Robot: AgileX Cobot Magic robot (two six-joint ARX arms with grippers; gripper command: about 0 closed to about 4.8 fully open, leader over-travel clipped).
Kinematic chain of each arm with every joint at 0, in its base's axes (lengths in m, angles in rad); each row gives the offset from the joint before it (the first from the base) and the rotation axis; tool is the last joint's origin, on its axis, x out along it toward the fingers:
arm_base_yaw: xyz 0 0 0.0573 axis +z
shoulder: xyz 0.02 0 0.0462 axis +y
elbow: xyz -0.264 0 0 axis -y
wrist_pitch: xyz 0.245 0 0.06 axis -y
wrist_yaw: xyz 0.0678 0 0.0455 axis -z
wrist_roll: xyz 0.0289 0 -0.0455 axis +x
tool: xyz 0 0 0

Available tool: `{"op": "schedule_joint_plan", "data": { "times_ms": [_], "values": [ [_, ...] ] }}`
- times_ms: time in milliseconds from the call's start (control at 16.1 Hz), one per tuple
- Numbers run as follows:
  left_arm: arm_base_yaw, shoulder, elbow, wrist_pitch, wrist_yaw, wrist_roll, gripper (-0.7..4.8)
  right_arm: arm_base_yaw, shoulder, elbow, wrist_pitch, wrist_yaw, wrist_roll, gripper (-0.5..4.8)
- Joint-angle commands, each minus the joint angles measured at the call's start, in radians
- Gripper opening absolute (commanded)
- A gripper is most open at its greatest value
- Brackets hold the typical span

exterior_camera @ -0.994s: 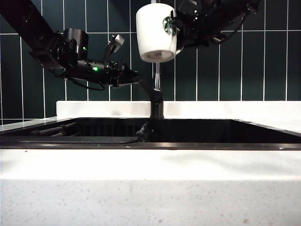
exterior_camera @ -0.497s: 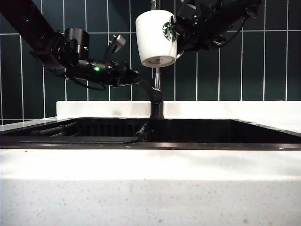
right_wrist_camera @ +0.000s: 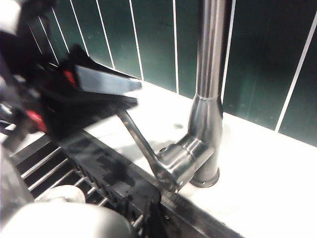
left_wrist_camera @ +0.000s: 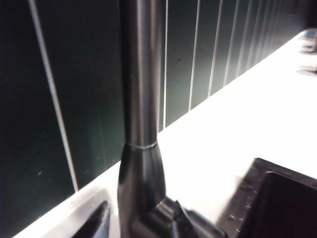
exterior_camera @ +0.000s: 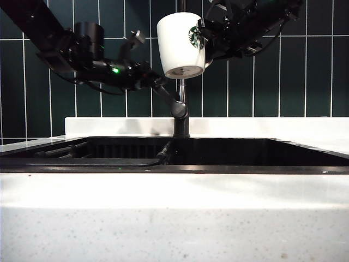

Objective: Pick up the mug next to the sink, go to the faucet to get some water, pour the water into the sink, and finally put the mug back to its place.

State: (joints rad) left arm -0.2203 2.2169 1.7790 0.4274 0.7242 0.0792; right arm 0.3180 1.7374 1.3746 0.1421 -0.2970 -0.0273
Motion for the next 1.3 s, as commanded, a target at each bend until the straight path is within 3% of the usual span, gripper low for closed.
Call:
{"op": "schedule_joint_plan", "data": {
  "times_ms": [62, 186, 311, 559, 683, 870, 994, 1118, 1305],
  "values": [
    [0.01, -0.107, 0.0, -0.042, 0.02, -0.056, 1.52, -0.014, -0.038, 0.014, 0.084, 0.014, -0.008, 0.08],
    [0.018, -0.172, 0.0, -0.125, 0.008, -0.063, 1.52, -0.015, -0.05, 0.013, 0.073, 0.058, -0.082, 0.08],
    [0.019, -0.251, 0.0, -0.324, -0.033, -0.069, 1.52, -0.015, -0.073, 0.013, 0.012, 0.133, -0.203, 0.08],
    [0.033, -0.349, 0.0, -0.579, -0.077, -0.069, 1.39, -0.014, -0.098, 0.013, -0.03, 0.283, -0.457, 0.08],
    [0.047, -0.419, 0.0, -0.726, -0.077, -0.023, 1.15, -0.014, -0.113, 0.013, -0.077, 0.393, -0.605, 0.08],
    [0.048, -0.497, 0.0, -0.859, -0.144, 0.057, 0.49, -0.012, -0.124, 0.013, -0.166, 0.523, -0.727, -0.03],
    [0.048, -0.527, 0.0, -0.914, -0.145, 0.083, -0.05, -0.01, -0.128, 0.013, -0.192, 0.597, -0.74, -0.03],
    [0.048, -0.532, -0.001, -0.992, -0.146, 0.084, -0.06, -0.009, -0.134, 0.013, -0.203, 0.645, -0.753, -0.03],
    [0.048, -0.539, -0.081, -1.066, -0.206, 0.089, -0.06, -0.008, -0.137, 0.012, -0.221, 0.661, -1.03, -0.03]
  ]
}}
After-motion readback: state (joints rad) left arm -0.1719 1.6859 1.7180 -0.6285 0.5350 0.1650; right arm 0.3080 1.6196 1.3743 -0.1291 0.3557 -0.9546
